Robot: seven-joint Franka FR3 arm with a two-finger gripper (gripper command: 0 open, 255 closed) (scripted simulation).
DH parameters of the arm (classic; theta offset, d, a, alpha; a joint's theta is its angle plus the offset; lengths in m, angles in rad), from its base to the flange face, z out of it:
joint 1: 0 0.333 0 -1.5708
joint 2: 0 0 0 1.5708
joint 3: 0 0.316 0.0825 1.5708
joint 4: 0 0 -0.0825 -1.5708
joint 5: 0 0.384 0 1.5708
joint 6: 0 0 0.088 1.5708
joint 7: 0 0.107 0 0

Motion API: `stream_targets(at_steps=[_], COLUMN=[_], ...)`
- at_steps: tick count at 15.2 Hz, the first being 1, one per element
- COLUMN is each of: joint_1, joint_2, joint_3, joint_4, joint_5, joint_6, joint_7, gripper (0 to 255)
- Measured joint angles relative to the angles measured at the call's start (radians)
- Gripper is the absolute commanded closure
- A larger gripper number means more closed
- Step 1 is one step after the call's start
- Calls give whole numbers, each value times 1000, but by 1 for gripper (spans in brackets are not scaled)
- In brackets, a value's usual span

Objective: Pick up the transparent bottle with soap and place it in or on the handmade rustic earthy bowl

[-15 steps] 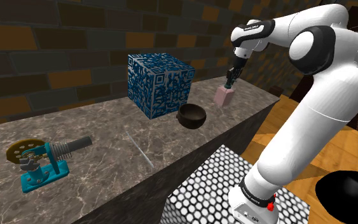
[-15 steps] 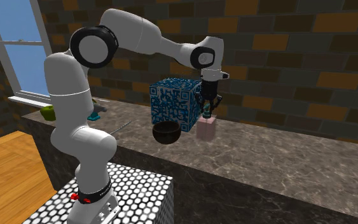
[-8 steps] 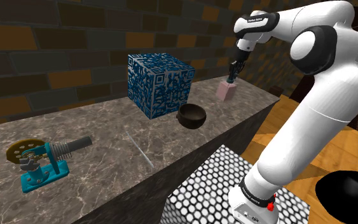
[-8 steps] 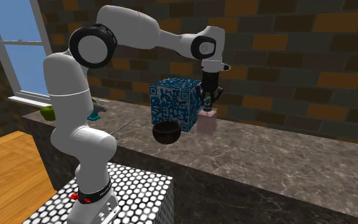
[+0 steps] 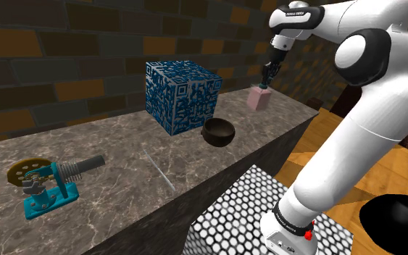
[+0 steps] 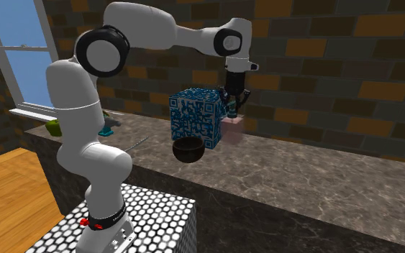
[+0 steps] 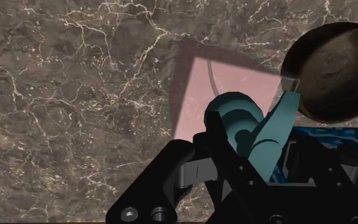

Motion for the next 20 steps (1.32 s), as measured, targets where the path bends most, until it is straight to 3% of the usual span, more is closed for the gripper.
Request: stream_targets(at_steps=[7,17,20], joint_1=[75,168,179], joint_2=[-147,-223,-229], joint_3=[114,284,306], joint_4=[-83,-86,-96], joint_5=[-70,-69,-66], joint_6=[-38,-109,-106], joint_7=[203,465,500], gripper=[255,255,255])
